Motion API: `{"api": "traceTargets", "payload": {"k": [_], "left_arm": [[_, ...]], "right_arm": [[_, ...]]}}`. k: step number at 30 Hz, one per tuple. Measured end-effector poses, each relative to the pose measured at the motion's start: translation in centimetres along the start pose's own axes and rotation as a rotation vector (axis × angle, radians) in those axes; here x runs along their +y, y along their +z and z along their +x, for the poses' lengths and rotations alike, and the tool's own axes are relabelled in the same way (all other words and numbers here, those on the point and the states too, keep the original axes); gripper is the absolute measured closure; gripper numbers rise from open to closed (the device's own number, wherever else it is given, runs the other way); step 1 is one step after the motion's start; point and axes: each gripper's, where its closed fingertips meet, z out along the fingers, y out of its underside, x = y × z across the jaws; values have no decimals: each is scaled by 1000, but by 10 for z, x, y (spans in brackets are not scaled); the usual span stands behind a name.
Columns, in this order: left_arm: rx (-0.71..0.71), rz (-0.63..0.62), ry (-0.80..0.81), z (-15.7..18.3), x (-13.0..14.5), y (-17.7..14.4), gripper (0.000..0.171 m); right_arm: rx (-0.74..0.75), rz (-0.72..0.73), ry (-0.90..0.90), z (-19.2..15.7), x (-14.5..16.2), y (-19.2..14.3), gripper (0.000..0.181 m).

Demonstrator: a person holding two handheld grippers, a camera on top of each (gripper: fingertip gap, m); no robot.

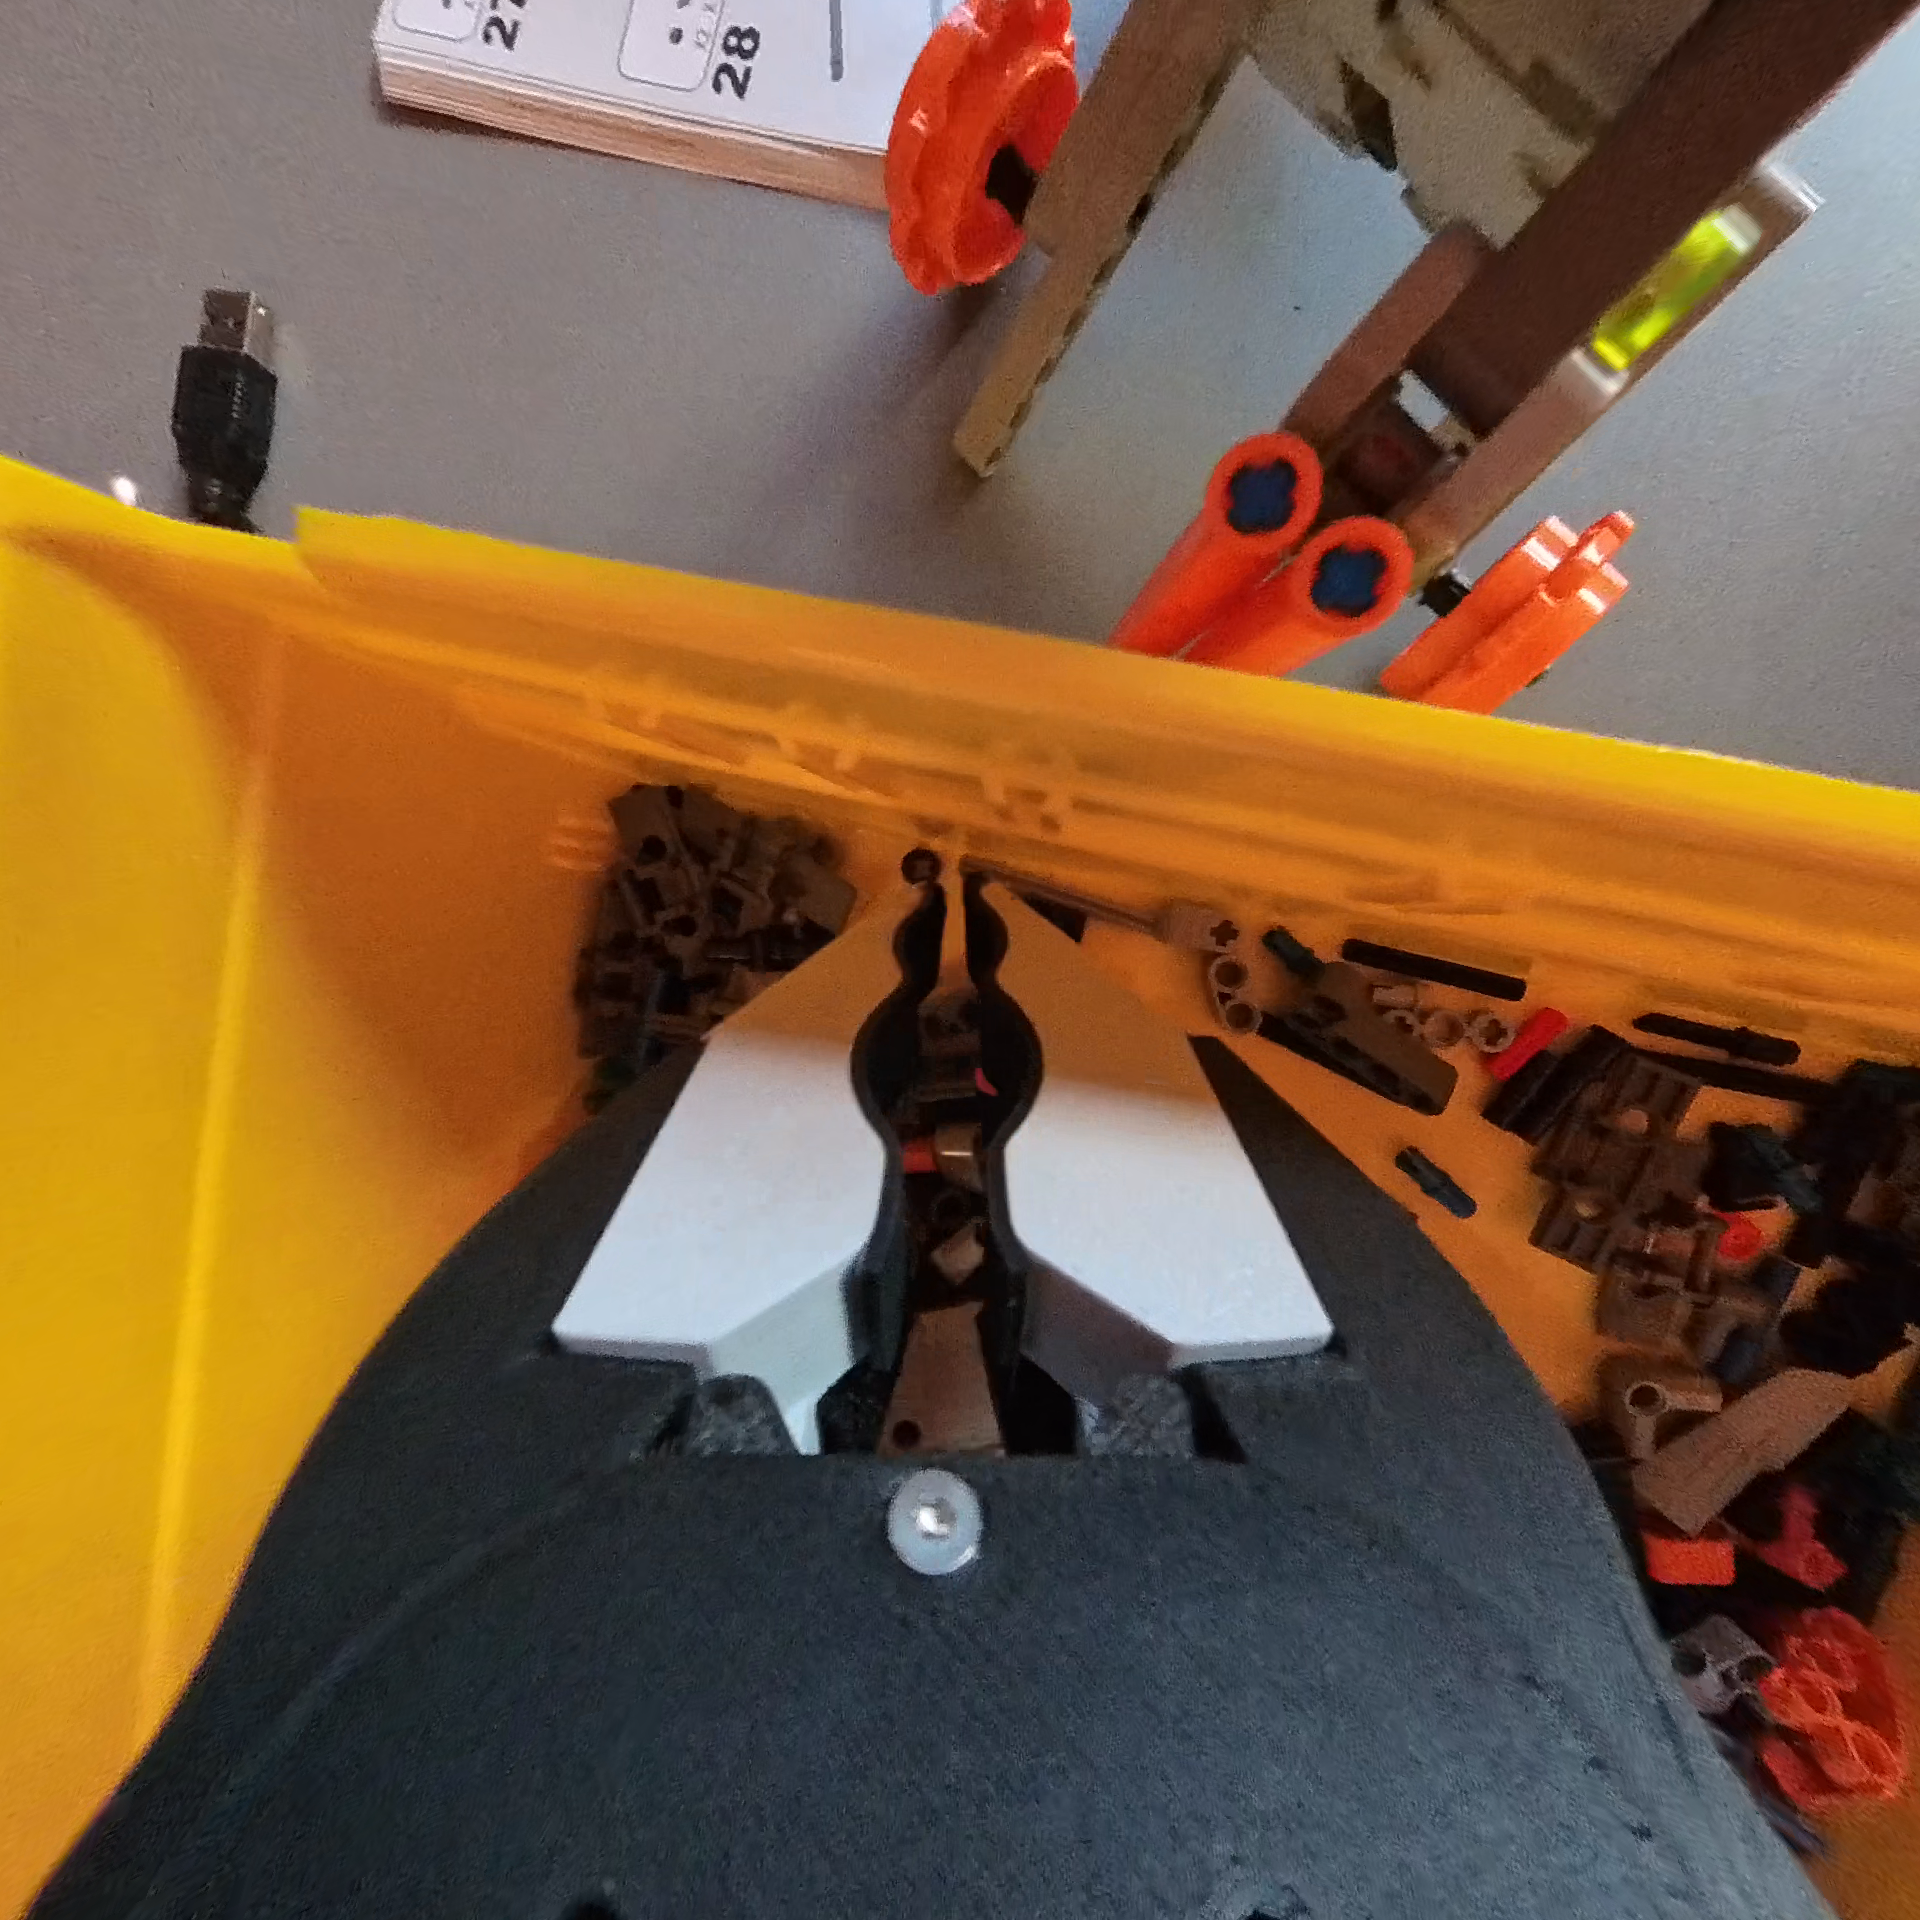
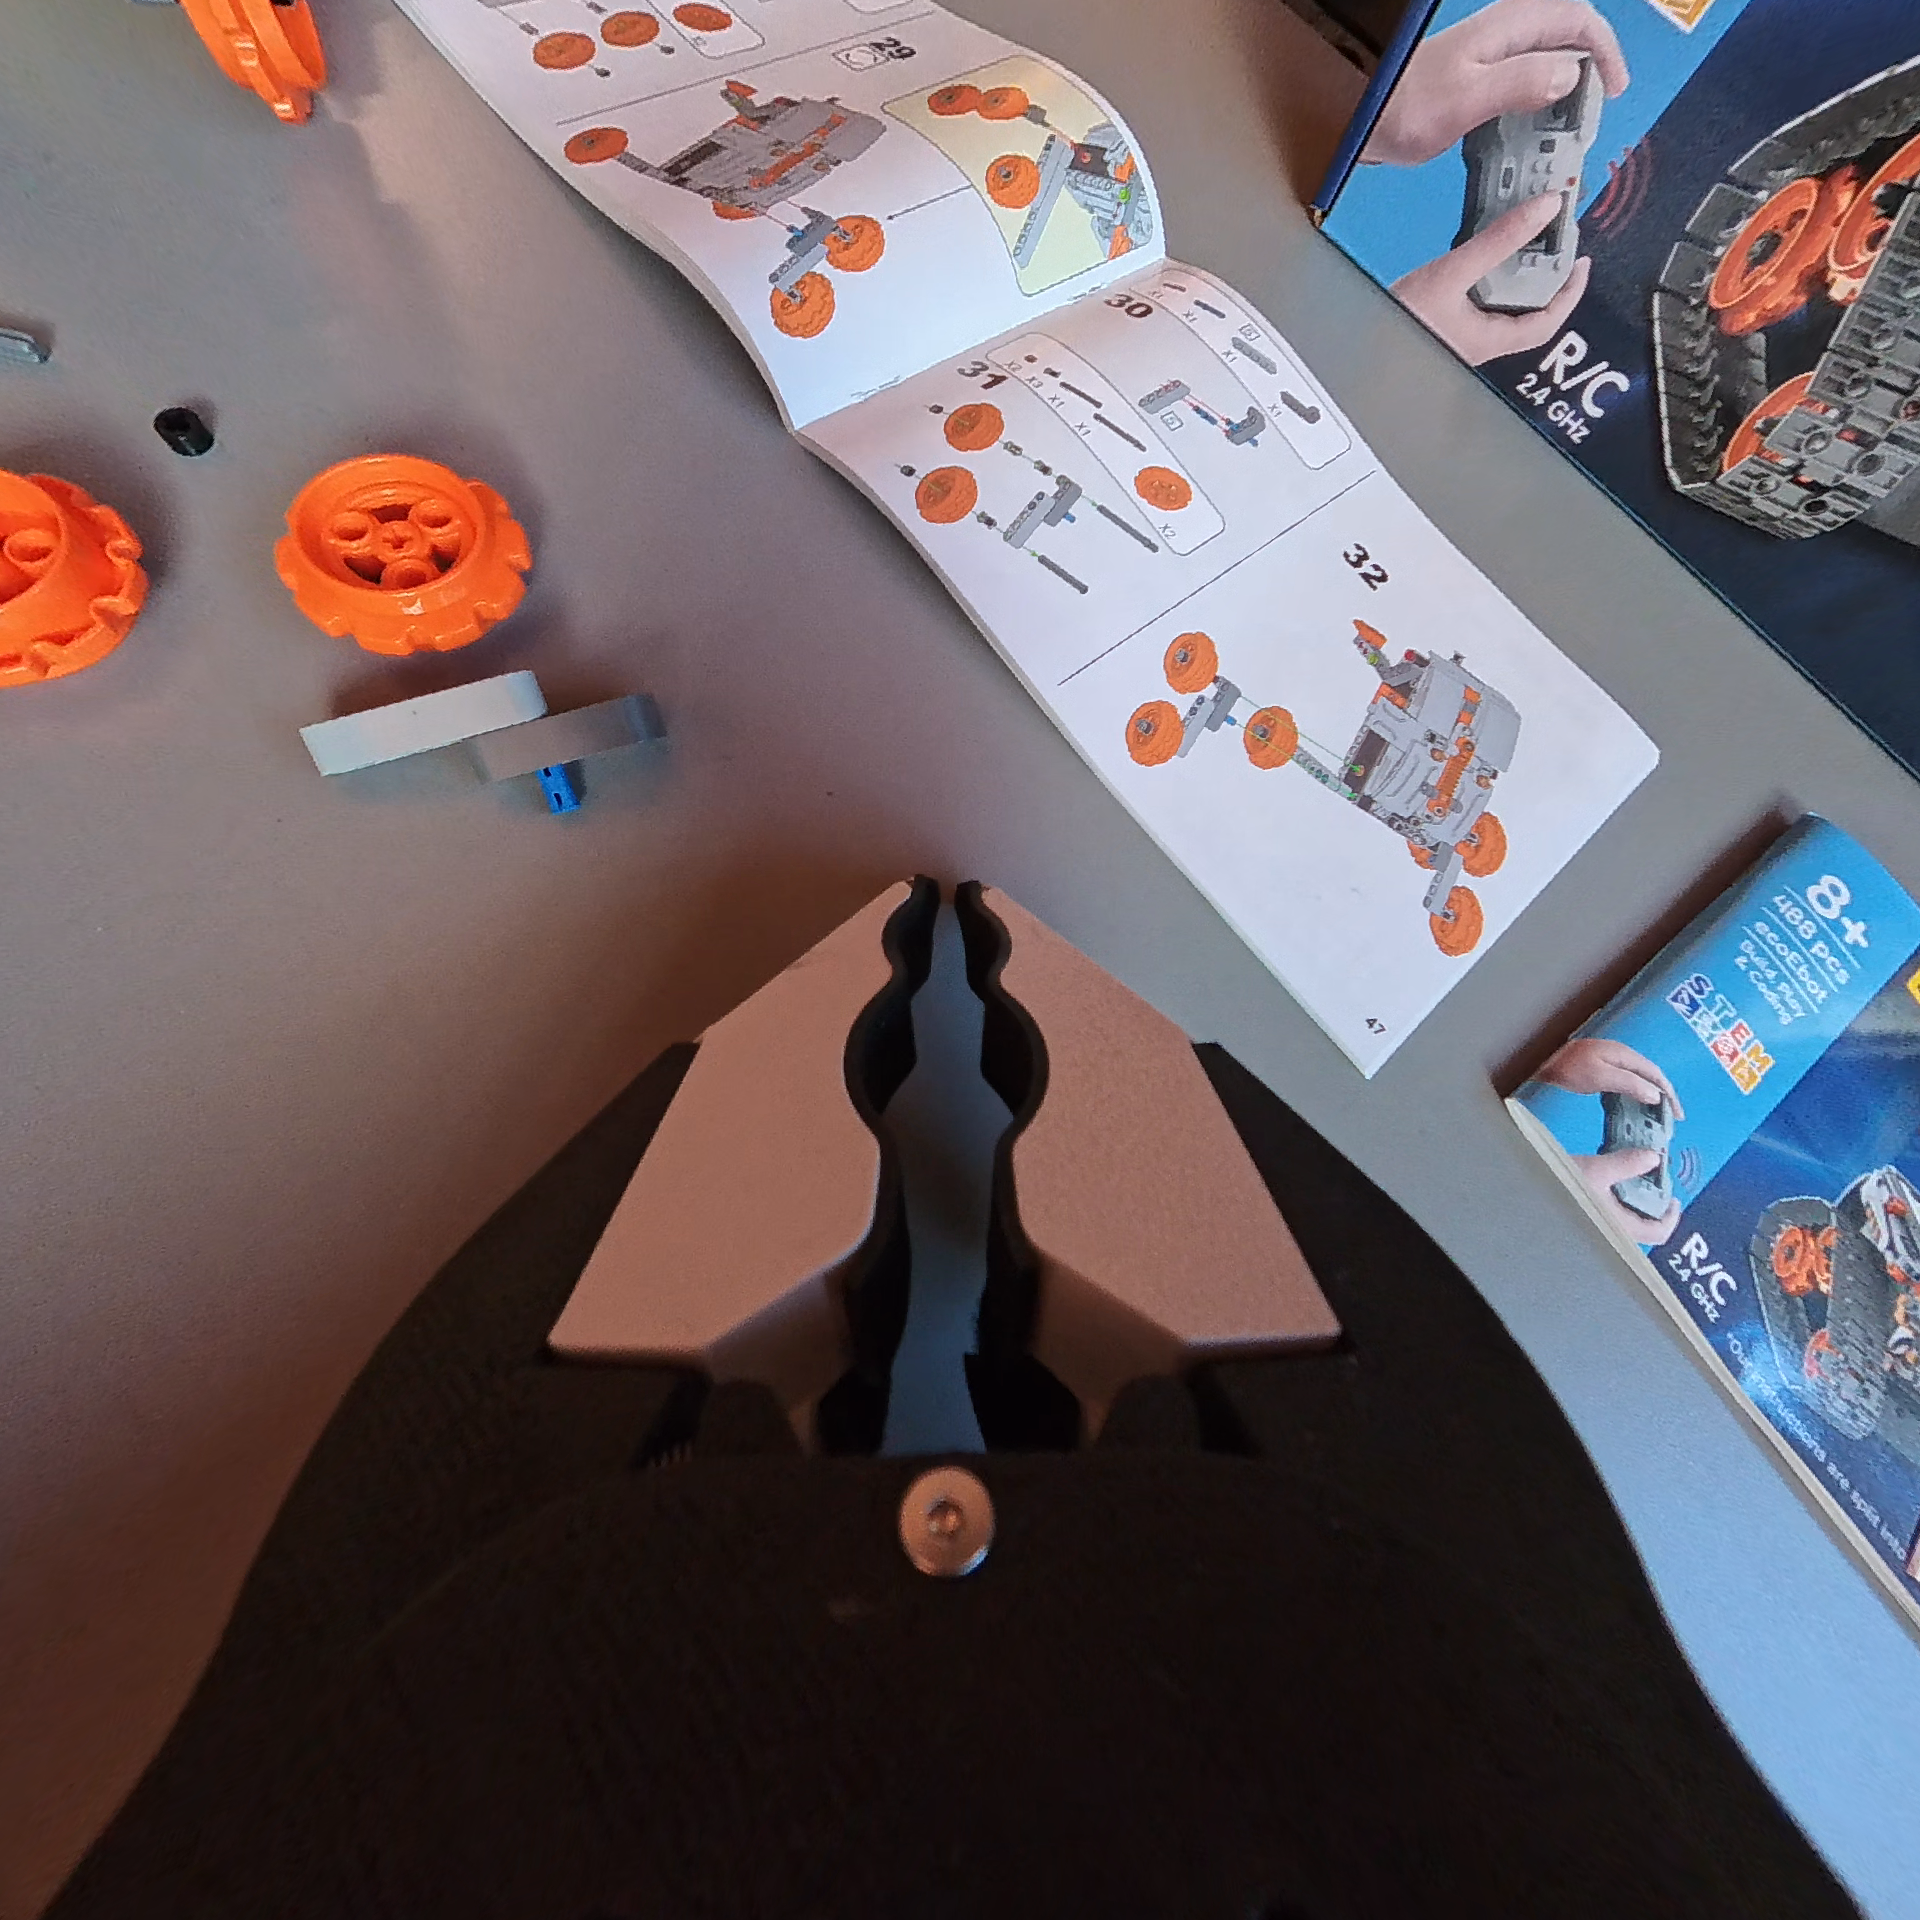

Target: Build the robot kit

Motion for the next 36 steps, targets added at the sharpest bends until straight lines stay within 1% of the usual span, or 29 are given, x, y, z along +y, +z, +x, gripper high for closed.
{"api": "traceTargets", "payload": {"k": [1, 2, 4, 10, 16, 19, 21, 25, 30, 33, 36], "left_arm": [[2, -2, 5, -1, 0, 2, 164], [4, -2, 10, -1, 1, 3, 164], [10, 13, 10, -4, -2, 3, 159], [31, 5, 76, -5, -4, 6, 168], [43, -21, 150, -6, -3, 7, 167], [38, -10, 125, -6, -3, 6, 167], [49, -11, 107, -3, -1, 5, 171], [50, -8, 61, -3, 2, 2, 171], [43, 24, -23, -11, 1, -7, 171], [36, 32, -44, -14, 2, -12, 171], [57, 49, -43, -9, -2, -12, 171]], "right_arm": [[0, 0, 0, 0, 0, 0, 176], [0, 0, -1, 0, 0, 0, 176], [0, 0, -1, 0, 0, 0, 176], [-6, 0, 7, 0, 0, 0, 176], [-4, 0, 6, 0, 0, 0, 176], [-7, 0, 9, 0, 0, 0, 176], [-10, 0, 13, 0, 0, 0, 176], [-12, 0, 15, 0, 0, 0, 176], [-11, 0, 14, 0, 0, 0, 176], [-12, 0, 16, 0, 0, 0, 176], [-16, 0, 21, 0, 0, 0, 176]]}}
